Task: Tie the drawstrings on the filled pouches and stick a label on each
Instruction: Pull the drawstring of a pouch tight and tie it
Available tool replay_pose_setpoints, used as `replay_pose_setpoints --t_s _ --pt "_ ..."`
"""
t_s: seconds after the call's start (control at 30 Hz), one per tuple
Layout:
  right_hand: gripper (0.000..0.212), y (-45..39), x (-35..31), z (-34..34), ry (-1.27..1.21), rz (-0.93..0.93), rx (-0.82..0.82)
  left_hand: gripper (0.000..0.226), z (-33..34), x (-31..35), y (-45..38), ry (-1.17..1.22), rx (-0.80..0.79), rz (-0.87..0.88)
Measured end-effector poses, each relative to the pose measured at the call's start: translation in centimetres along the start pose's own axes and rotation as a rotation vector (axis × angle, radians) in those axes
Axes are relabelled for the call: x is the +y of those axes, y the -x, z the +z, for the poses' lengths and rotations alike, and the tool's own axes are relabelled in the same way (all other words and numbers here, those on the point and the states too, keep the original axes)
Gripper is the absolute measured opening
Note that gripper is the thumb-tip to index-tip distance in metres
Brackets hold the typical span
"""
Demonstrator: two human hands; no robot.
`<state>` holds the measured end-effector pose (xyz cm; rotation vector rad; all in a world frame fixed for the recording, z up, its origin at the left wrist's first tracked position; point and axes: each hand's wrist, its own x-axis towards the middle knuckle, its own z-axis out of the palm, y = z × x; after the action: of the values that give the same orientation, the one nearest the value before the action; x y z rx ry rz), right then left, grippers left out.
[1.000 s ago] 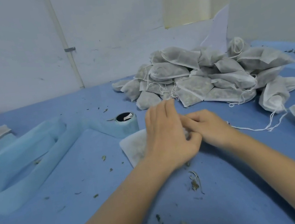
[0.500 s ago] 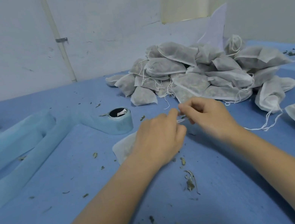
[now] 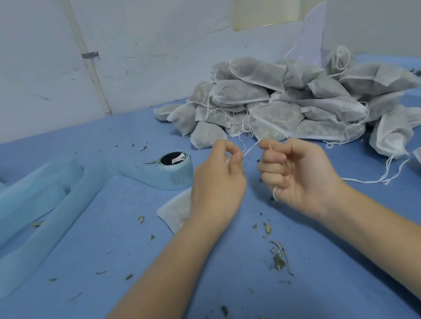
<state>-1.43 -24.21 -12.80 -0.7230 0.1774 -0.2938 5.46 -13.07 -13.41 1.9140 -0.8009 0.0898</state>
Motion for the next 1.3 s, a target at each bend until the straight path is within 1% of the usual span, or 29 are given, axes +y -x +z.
replay_pose_setpoints --t_s 0.07,0.2,0.3,0.4,0.47,0.6,0.67,0.73,0.77,0.83,0.9,0.93,1.0,1.07,1.2,1.23,1.27,1.3 --pt "0.023 -0.1 0.5 0.1 0.011 -0.027 -0.028 0.006 0.1 0.0 0.2 0.057 0.045 -0.012" --pt "0.044 -0.1 0.9 0.1 0.181 -0.035 -0.019 0.006 0.3 -0.2 0.5 0.175 0.15 -0.046" --pt "0.053 -0.1 1.1 0.3 0.334 -0.028 -0.041 0.009 0.4 -0.3 0.7 0.2 0.211 -0.059" --pt "0.058 0.0 1.2 0.4 0.579 -0.041 -0.056 0.009 0.4 -0.4 0.7 0.204 0.21 -0.048" --pt "0.059 0.1 1.2 0.3 0.767 -0.101 -0.032 0.011 0.3 -0.5 0.7 0.187 0.179 -0.033" --pt "0.057 0.2 1.5 0.2 1.048 -0.229 0.052 0.012 0.4 -0.3 0.8 0.094 0.126 -0.015" --pt "0.054 0.2 1.7 0.3 1.147 -0.269 0.07 0.013 0.4 -0.2 0.8 0.06 0.12 -0.032" --pt "0.045 0.3 1.8 0.4 1.245 -0.321 0.084 0.016 0.4 -0.2 0.7 0.034 0.123 -0.048" --pt "0.037 0.4 1.8 0.5 1.292 -0.355 0.095 0.016 0.4 -0.2 0.6 0.033 0.125 -0.057" --pt "0.019 0.3 1.7 0.6 1.308 -0.411 0.135 0.016 0.4 -0.2 0.5 0.069 0.131 -0.078" --pt "0.024 0.0 1.6 0.4 1.28 -0.432 0.172 0.021 0.4 -0.3 0.3 0.171 0.116 -0.117" --pt "0.026 -0.1 1.6 0.3 1.262 -0.42 0.179 0.023 0.3 -0.4 0.2 0.273 0.102 -0.146" --pt "0.021 -0.1 1.5 0.2 1.195 -0.371 0.177 0.026 0.2 -0.6 -0.1 0.511 0.084 -0.194" --pt "0.01 0.0 1.1 -0.2 1.155 -0.341 0.169 0.027 0.0 -0.6 -0.2 0.677 0.046 -0.201" --pt "0.016 0.3 0.2 -0.4 1.206 -0.349 0.124 0.024 -0.2 0.0 0.2 0.966 -0.061 -0.186" --pt "0.016 0.4 0.0 -0.3 1.201 -0.355 0.121 0.023 -0.3 0.0 0.3 0.986 -0.09 -0.174" --pt "0.016 0.5 -0.3 -0.2 1.178 -0.353 0.119 0.021 -0.4 0.1 0.4 0.937 -0.116 -0.154" --pt "0.014 0.6 -0.5 -0.1 1.147 -0.34 0.115 0.019 -0.5 0.1 0.5 0.8 -0.131 -0.125"
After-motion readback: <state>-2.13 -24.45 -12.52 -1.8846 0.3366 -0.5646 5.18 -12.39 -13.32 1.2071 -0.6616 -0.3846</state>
